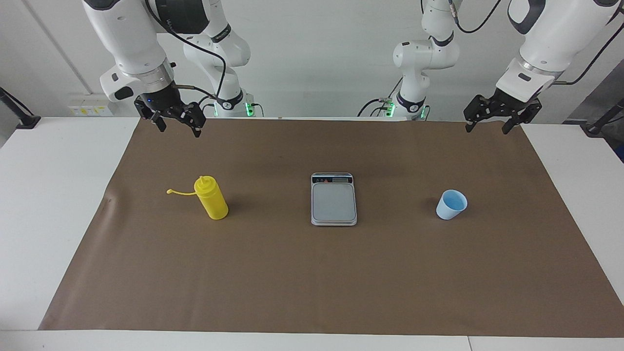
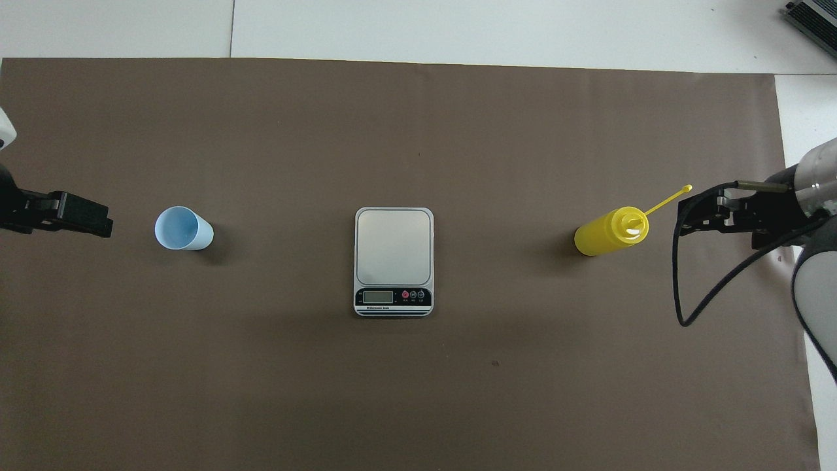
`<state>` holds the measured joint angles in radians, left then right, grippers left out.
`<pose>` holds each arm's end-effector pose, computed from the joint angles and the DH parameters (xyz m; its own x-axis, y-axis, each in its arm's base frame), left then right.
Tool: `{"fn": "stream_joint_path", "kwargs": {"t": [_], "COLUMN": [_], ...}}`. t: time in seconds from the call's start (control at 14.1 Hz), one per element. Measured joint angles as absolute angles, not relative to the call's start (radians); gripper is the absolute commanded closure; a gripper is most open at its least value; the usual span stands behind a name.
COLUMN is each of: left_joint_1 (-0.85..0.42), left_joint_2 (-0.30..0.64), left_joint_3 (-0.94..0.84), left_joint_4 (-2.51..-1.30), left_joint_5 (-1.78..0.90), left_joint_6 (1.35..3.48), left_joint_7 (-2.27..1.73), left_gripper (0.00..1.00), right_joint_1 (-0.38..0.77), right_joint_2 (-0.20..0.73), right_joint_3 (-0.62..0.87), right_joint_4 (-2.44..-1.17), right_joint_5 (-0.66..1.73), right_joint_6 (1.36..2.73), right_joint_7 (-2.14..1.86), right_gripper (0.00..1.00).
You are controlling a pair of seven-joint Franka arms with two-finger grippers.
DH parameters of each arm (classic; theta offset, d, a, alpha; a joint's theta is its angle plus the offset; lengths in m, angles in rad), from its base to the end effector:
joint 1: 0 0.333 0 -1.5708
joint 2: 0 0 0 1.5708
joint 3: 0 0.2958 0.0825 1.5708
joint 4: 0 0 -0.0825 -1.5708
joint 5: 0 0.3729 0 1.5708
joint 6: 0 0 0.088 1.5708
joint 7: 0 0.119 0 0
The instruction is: Pour seasoning into cup on scale with both arms
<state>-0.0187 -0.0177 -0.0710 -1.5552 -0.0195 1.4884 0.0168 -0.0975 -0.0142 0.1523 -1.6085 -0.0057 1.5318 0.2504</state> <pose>0.5269 -0.0502 0.6019 0.9930 -0.1077 -0.0488 -0.1069 -0.9941 0.0190 0.5327 0.0290 0.5793 0.9791 -0.1948 -0.0587 -0.1938 -0.9808 0.0231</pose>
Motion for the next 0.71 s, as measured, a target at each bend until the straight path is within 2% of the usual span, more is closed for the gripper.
{"fn": "stream_joint_path", "kwargs": {"t": [0.5,0.71], "left_joint_1": [-0.019,-0.019], "left_joint_2": [-0.018,-0.018], "left_joint_3": [-0.072,-0.073], "left_joint_4": [-1.555,-1.555], "left_joint_5": [-0.020,-0.020], "left_joint_6": [1.494,1.495], "left_joint_7": [0.017,0.017], "left_gripper": [0.00,0.00], "right_joint_1": [-0.096,-0.084], "right_joint_2": [-0.017,-0.017], "right_joint_3": [0.154,0.155], "right_joint_4": [-1.614,-1.620], "right_joint_5": [-0.003,0.005], "right_joint_6": [1.535,1.577], "right_joint_7": [0.246,0.236], "right_gripper": [0.00,0.00]}}
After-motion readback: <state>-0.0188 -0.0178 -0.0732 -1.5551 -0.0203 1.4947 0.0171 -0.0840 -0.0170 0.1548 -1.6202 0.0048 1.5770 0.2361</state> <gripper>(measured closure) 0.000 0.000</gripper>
